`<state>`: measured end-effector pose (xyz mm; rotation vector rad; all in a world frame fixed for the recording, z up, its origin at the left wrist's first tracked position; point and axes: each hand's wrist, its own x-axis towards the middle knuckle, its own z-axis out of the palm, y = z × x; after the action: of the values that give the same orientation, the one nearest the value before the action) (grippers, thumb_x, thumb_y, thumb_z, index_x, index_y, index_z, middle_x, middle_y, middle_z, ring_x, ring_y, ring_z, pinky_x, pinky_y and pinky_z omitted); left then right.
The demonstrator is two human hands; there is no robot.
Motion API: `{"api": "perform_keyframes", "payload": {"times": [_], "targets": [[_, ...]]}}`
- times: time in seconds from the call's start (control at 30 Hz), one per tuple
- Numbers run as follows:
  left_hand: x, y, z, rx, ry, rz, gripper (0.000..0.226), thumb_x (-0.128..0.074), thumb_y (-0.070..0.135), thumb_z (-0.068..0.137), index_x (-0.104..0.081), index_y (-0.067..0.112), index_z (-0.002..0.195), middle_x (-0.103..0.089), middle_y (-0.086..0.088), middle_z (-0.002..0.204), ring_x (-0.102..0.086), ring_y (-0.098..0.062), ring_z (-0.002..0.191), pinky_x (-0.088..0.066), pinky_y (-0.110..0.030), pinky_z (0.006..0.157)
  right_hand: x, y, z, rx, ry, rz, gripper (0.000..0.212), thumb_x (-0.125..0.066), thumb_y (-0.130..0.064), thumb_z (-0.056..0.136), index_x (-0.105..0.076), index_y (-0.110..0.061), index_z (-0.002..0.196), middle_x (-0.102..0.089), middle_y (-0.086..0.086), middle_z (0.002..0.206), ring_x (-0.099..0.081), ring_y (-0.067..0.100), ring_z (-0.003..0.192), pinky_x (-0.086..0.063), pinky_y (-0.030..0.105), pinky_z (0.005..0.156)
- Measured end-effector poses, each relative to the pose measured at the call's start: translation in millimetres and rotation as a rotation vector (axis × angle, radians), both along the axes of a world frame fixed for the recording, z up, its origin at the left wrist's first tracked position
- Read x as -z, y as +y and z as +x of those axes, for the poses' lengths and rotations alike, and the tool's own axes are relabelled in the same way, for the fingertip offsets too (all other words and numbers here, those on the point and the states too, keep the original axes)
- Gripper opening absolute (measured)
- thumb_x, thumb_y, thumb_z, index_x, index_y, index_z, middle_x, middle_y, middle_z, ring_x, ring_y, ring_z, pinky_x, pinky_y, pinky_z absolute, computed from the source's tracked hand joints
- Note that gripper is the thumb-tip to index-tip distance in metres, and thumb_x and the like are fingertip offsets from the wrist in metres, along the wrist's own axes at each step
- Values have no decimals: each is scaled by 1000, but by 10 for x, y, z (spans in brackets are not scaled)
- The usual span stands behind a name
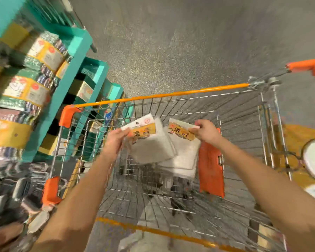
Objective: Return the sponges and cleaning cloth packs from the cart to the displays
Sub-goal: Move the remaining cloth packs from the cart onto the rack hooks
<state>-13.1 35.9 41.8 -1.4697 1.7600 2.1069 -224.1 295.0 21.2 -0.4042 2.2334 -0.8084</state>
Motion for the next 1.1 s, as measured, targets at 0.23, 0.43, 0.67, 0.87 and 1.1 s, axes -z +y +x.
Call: {"api": "perform_keyframes", "payload": {"times": [0.23,0.43,0.67,0.87,1.1], "targets": [[-1120,183,596,-162,213,-132,8,-60,10,90,-64,6,83,-73,-3,73,-69,-18,69,-58,-30,71,-1461,8,341,-202,200,-210,15,-69,-19,85,-64,-10,74,-54,8,73,-48,18,69,-36,29,61],[-2103,7,1659,-369,350,-387,19,-76,29,78,-71,11,80,-74,1,85,-68,-16,81,-50,-41,92,-2739,-375,908,-340,299,-371,29,-69,-25,85,-54,-10,64,-43,1,61,-36,12,59,-25,28,54],[-3015,-195,3089,-586,433,-556,15,-67,13,86,-70,6,99,-72,-16,100,-68,-33,98,-52,-45,93,-3594,-1305,2061,-500,205,-629,9,-69,-16,85,-66,-9,80,-56,-6,64,-47,-5,49,-32,8,44],[-3241,-531,4459,-770,494,-613,19,-63,13,89,-68,3,104,-73,-15,99,-69,-29,94,-54,-38,87,-3834,-2256,3321,-666,101,-718,7,-66,-19,87,-67,-13,90,-70,-4,79,-66,2,67,-45,10,54],[-3259,-1163,5946,-837,425,-688,11,-60,11,91,-69,7,96,-75,-4,89,-70,-16,85,-53,-21,77,-3741,-3425,4704,-728,-16,-751,13,-67,-17,87,-67,-5,92,-73,9,88,-68,13,68,-52,22,58]]}}
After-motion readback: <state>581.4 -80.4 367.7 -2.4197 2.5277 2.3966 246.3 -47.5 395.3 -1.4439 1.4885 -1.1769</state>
